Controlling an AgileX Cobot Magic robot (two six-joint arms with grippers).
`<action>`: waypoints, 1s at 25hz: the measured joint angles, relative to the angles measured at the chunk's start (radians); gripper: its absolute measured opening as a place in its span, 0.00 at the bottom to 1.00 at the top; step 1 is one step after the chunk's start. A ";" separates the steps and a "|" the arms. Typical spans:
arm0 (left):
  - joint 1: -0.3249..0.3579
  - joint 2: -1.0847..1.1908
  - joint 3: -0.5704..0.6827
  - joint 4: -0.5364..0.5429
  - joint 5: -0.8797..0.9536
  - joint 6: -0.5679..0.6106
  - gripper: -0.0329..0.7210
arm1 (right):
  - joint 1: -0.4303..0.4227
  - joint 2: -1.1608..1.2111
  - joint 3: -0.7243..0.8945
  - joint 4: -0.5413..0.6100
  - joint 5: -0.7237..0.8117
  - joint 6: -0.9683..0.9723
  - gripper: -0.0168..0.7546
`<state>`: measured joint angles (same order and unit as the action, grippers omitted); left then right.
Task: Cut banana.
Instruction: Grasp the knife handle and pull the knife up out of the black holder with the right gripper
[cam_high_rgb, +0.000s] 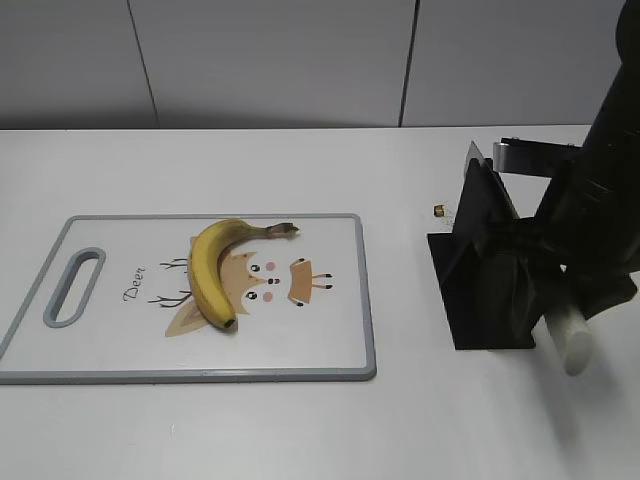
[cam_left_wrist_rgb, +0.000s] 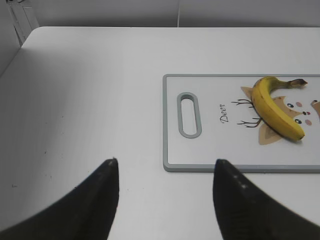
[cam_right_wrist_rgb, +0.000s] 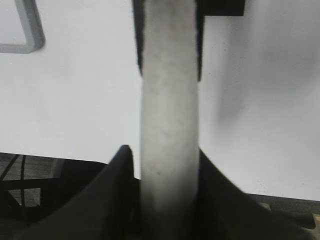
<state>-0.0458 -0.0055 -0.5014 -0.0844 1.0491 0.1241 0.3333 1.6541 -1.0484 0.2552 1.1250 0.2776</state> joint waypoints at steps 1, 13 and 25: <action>0.000 0.000 0.000 0.000 0.000 0.000 0.81 | 0.000 0.000 0.000 0.010 -0.003 0.000 0.32; 0.000 0.000 0.000 0.000 0.000 0.000 0.81 | 0.000 0.000 0.000 0.008 -0.022 0.005 0.23; 0.000 0.000 0.000 0.000 0.000 0.000 0.79 | 0.000 -0.031 0.000 0.004 -0.021 0.002 0.23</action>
<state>-0.0458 -0.0055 -0.5014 -0.0844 1.0491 0.1241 0.3333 1.6227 -1.0484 0.2592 1.1038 0.2799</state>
